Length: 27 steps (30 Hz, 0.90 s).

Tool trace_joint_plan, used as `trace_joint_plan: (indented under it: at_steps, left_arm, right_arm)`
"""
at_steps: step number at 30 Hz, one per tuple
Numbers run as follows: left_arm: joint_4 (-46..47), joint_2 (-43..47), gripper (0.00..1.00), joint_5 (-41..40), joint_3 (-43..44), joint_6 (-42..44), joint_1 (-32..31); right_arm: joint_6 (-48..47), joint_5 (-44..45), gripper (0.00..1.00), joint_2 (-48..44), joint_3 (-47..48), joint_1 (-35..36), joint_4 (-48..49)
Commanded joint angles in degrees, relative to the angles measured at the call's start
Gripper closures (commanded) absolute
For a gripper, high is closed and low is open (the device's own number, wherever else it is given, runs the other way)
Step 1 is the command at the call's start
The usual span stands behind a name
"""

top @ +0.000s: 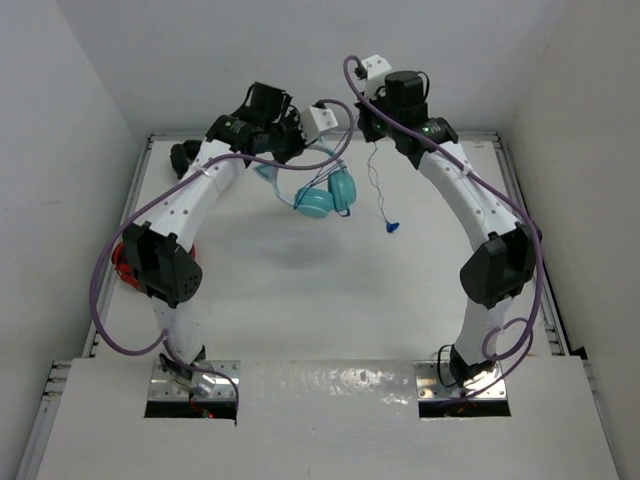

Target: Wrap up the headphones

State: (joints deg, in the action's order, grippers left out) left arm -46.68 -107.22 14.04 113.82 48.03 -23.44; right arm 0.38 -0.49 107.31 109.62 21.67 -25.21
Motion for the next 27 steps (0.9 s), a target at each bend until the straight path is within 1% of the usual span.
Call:
trace_joint_plan:
  at_steps: [1,2,3,4,5,6,7,8,9,11,12,13,14,16,19,23,25,26,27]
  left_arm:
    - [-6.5,3.86,1.0,5.82,5.17,-6.7,0.15]
    - [-5.98,3.86,1.0,6.17,7.36,-9.42,0.32]
    - [-5.27,3.86,1.0,6.78,8.43,-11.8,0.5]
    - [-5.09,3.69,1.0,7.74,9.48,-16.52,1.55]
    - [-5.01,3.51,1.0,10.19,11.67,-18.74,1.9]
    - [-4.83,3.33,1.0,11.17,12.82,-22.33,2.26]
    - [-4.83,3.16,1.0,12.4,13.7,-23.58,2.43]
    - [-4.83,3.24,1.0,13.19,15.1,-24.38,2.44]
    - [-4.65,3.33,1.0,13.99,15.81,-25.52,2.17]
    - [-4.83,2.81,1.0,14.96,18.52,-26.32,1.56]
    - [-5.18,2.54,1.0,15.05,19.5,-27.02,0.77]
    - [-5.27,2.19,1.0,15.22,20.9,-27.2,0.42]
    - [-4.75,2.1,1.0,15.22,21.18,-28.33,0.24]
    - [-3.08,2.02,1.0,14.01,21.35,-30.36,0.24]
    - [-2.19,1.84,1.0,12.59,22.23,-32.65,0.24]
    - [-1.75,1.75,1.0,12.67,23.38,-34.84,0.24]
    - [-1.93,1.84,1.0,12.94,23.73,-35.2,0.33]
    - [-2.02,1.84,1.0,12.94,23.82,-35.46,0.41]
    - [-2.1,1.84,1.0,12.85,23.99,-35.72,0.59]
  right_arm:
    - [5.04,2.61,1.0,-0.87,-1.33,-2.77,9.38]
    - [6.89,1.12,1.0,-1.22,-2.91,-4.25,10.17]
    - [8.83,-1.24,1.0,-1.57,-6.14,-5.14,13.05]
    - [12.15,-8.31,0.97,-2.1,-8.0,-5.84,15.08]
    - [12.97,-12.39,0.93,-2.19,-9.67,-6.63,17.11]
    - [13.15,-16.08,0.85,-2.1,-12.48,-6.64,20.69]
    - [13.24,-22.3,0.82,-1.49,-13.55,-6.55,22.21]
    - [14.28,-25.14,0.79,-0.96,-14.43,-6.55,23.79]
    - [15.77,-27.09,0.77,-0.52,-16.44,-6.47,27.72]
    - [20.52,-31.47,0.77,0.36,-18.91,-6.03,33.01]
    - [22.19,-31.94,0.77,0.45,-22.31,-5.77,39.73]
    - [25.69,-32.03,0.77,0.19,-24.44,-5.24,44.15]
    - [27.2,-32.11,0.77,0.27,-27.68,-4.89,51.24]
    - [29.58,-32.29,0.76,1.49,-28.76,-3.84,54.82]
    - [28.54,-32.29,0.76,4.3,-27.36,-2.69,52.9]
    - [25.81,-29.41,0.75,5.89,-29.02,-1.55,50.35]
    - [23.8,-27.9,0.69,6.25,-29.82,-1.11,49.56]
    - [22.83,-27.2,0.61,6.6,-30.43,-0.93,48.34]
    - [21.34,-25.8,0.57,6.77,-30.78,-0.84,47.72]
